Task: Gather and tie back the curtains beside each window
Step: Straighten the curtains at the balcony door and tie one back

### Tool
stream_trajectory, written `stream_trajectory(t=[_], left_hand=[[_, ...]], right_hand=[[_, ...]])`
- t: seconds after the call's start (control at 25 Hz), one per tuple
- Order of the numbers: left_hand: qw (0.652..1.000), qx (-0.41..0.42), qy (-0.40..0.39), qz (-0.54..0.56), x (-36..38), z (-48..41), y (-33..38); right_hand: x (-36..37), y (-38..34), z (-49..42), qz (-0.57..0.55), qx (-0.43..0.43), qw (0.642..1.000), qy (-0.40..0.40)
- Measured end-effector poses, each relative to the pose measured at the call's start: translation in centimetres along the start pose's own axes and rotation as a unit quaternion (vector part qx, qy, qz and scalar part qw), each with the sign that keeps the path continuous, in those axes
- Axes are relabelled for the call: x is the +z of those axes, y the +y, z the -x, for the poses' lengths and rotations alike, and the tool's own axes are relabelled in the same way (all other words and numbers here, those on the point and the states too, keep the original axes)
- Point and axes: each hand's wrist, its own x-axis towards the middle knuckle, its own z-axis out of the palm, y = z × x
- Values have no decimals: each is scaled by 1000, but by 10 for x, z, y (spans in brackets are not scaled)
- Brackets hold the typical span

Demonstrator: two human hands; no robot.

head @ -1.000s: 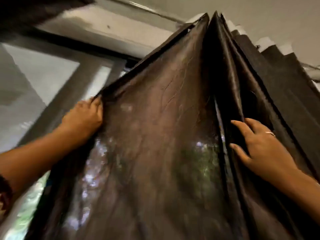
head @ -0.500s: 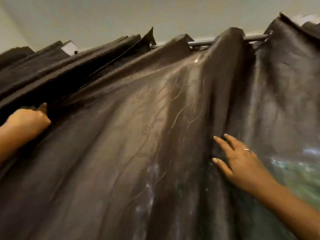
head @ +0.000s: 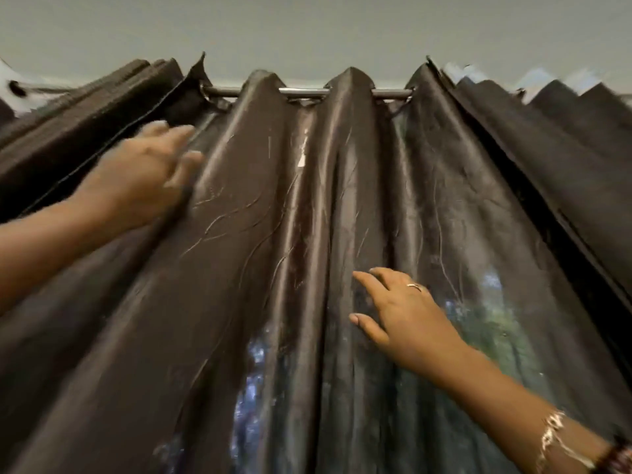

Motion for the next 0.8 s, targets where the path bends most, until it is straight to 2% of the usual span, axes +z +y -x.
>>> stream_trajectory(t=[0.08,0.2,0.28,0.36,0.48,0.56,0.6,0.68,0.76,0.8], left_hand=[[991,97,27,86,5,11,77],[973,226,-22,48,34,21,164],[962,270,-50,20,54,24,208],[955,294,-37,13,68,24,252],[939,343,-30,-4,76,19,311],[921,384,-46,-51,80,16,338],[913,394,-60,-83,82,16,348],[906,399,-74,-119,83,16,351],[916,379,-84,-103,80,17,345],[922,365,-92,-91,78,17,343]], right_hand=[[-17,20,7,-12,14,1000,19],[-52,66,16,-74,69,989,109],[-74,103,19,-96,97,975,175],[-91,143,23,-106,122,968,192],[-109,201,31,-73,132,979,139],[-114,237,40,47,105,993,26],[-118,256,46,133,87,987,-36],[-124,288,57,273,62,955,-97],[-130,310,66,350,70,928,-112],[-131,315,69,354,77,927,-101]])
